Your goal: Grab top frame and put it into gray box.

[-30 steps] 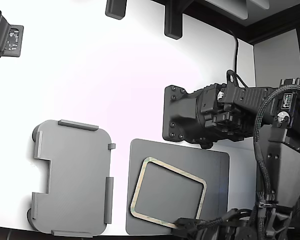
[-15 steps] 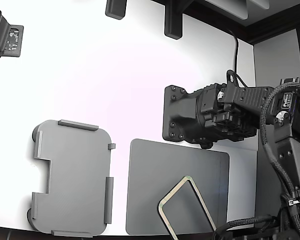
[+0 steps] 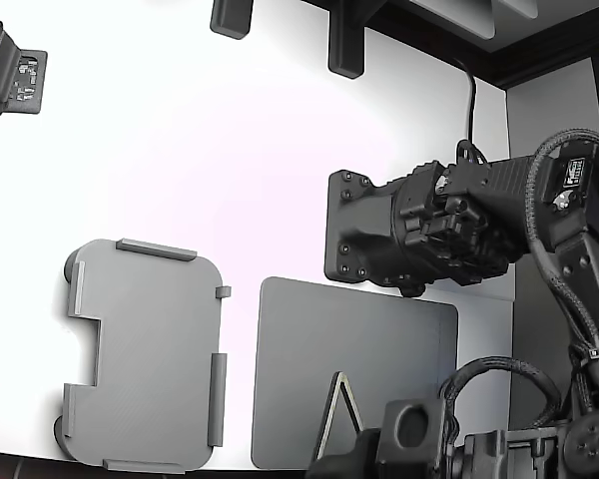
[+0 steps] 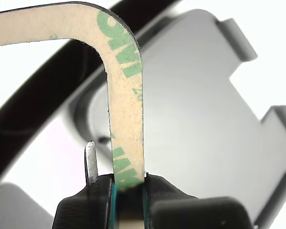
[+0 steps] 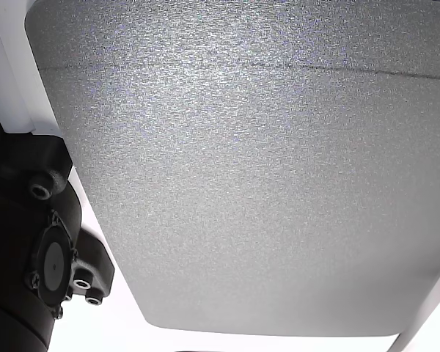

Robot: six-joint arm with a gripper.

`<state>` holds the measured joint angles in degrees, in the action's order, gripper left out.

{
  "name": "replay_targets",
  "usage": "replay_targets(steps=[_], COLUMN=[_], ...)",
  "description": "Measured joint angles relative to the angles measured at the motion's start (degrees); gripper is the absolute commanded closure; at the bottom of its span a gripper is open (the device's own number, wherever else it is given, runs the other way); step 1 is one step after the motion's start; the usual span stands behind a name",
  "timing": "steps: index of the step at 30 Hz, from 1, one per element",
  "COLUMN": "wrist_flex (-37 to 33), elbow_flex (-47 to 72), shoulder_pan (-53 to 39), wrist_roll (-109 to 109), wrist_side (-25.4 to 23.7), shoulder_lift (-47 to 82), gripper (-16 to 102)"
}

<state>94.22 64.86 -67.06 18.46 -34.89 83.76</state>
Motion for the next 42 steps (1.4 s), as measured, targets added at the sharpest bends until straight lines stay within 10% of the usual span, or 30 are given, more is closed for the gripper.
replay_targets(steps=[8, 42], wrist_flex=[-2.0, 0.1], elbow_flex=[4.3, 7.5], shoulder_pan=[7.7, 33.8], wrist_roll=[25.7, 104.7], wrist_side=[-0.5, 24.1], shoulder_lift=[6.2, -1.1], gripper=[99, 99])
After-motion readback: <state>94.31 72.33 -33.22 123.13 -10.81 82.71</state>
